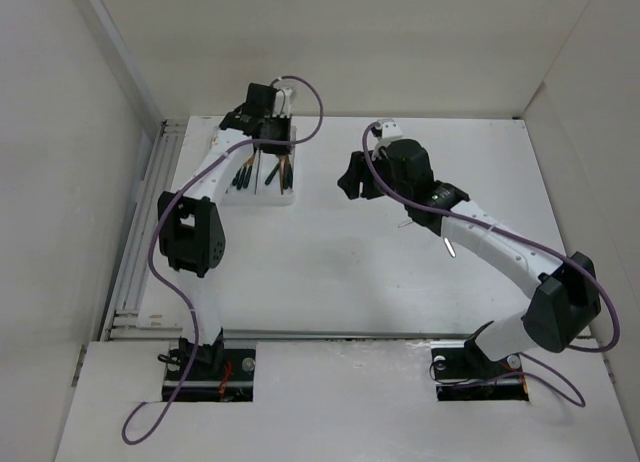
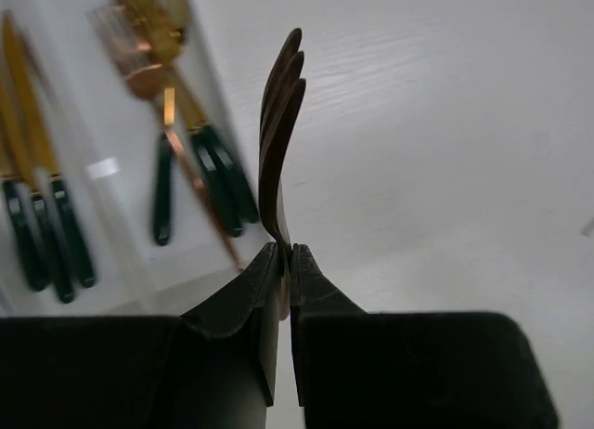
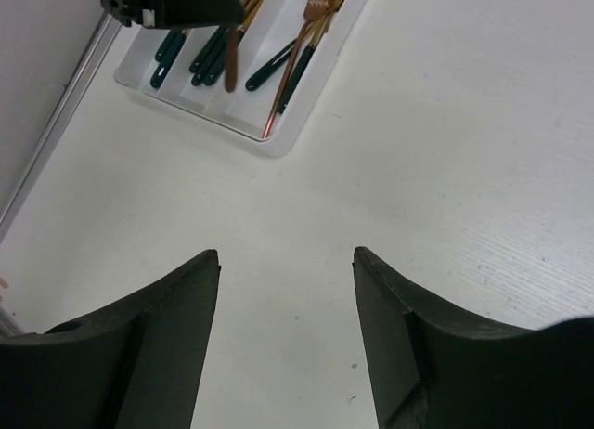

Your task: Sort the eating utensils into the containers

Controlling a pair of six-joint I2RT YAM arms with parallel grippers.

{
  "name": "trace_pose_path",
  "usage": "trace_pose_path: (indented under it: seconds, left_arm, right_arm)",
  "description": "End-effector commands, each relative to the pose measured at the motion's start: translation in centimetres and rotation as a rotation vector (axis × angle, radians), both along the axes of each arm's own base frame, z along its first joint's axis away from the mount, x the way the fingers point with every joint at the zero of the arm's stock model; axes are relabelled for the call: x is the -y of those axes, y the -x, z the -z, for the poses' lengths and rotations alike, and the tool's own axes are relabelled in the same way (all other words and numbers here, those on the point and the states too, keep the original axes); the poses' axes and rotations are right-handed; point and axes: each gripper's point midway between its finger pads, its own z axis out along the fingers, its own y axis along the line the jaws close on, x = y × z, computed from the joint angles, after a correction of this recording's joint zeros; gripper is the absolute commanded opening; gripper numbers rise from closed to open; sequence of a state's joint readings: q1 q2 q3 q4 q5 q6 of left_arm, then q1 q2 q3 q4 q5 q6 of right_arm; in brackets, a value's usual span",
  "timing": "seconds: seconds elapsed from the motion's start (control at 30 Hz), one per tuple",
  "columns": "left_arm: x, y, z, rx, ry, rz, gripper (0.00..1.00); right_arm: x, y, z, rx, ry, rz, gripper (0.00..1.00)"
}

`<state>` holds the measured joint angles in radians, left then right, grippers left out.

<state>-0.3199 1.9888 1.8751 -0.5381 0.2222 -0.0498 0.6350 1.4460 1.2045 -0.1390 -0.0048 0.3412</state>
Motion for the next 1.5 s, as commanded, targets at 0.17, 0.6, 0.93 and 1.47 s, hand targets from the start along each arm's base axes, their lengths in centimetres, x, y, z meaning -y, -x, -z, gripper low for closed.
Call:
trace_pose_path:
  seconds: [0.17, 0.6, 0.93, 1.47]
  left_arm:
    - [-10.1, -4.3, 4.9, -0.076, -0.189, -0.195, 0.0]
    - [-7.3, -6.0, 7.7, -0.159, 0.006, -0.08, 0.0]
    - [-12.5, -8.5, 1.0, 0.047, -0.19, -0.246, 0.0]
    - [-5.7, -6.7, 6.7, -0.119, 0.039, -0.029, 0.0]
  right_arm:
    - [-1.2, -3.7, -3.3, 0.096, -0.043, -0.043, 0.65]
    - [-1.3, -6.8, -1.4, 0.042, -0.011, -0.053, 0.65]
    - [-1.7, -7.5, -0.6, 0.025, -0.005, -0.076, 0.65]
    - [-1.2, -7.0, -0.4, 0.018, 0.012, -0.072, 0.65]
